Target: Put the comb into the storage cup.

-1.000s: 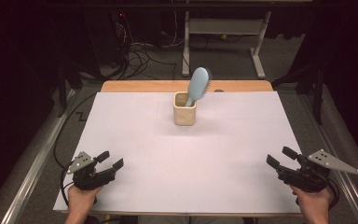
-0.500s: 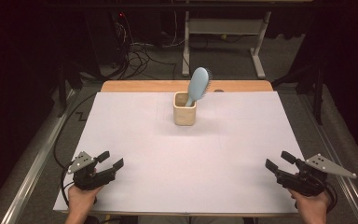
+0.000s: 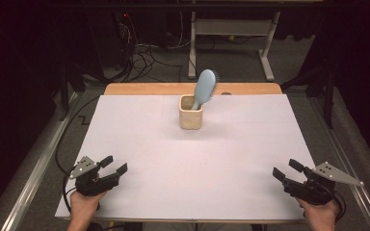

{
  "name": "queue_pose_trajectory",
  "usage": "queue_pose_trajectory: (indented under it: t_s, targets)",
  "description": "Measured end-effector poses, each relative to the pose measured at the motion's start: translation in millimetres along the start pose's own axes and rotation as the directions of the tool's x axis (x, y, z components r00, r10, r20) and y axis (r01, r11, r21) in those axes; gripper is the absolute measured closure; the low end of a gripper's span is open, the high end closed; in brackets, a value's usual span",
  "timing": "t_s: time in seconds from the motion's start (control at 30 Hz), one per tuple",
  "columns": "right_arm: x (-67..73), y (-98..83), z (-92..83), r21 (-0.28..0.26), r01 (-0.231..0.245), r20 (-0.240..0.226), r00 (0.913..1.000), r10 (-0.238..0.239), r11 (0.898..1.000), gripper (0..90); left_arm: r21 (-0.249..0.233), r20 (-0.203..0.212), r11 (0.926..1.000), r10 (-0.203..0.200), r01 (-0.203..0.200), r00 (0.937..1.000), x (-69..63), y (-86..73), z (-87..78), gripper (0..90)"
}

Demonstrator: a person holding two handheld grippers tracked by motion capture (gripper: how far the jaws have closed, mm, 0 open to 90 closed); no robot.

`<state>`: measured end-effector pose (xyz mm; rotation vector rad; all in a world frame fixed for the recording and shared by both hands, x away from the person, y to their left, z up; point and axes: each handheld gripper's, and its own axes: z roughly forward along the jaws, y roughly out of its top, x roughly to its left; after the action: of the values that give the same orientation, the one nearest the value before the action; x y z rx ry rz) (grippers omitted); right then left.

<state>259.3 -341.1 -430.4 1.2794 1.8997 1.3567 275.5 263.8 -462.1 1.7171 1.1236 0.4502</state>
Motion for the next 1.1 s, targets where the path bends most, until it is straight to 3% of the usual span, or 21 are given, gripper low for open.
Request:
queue_pose_trajectory:
  t_s: [1.1]
  targets:
    - [-6.0, -24.7, 1.6, 0.034, -0.031, 0.019, 0.9994, 0.030, 0.999, 26.1, 0.012, -0.001, 0.9999, -0.004, 0.004, 1.0000, 0.9, -0.6, 0.9, 31.2]
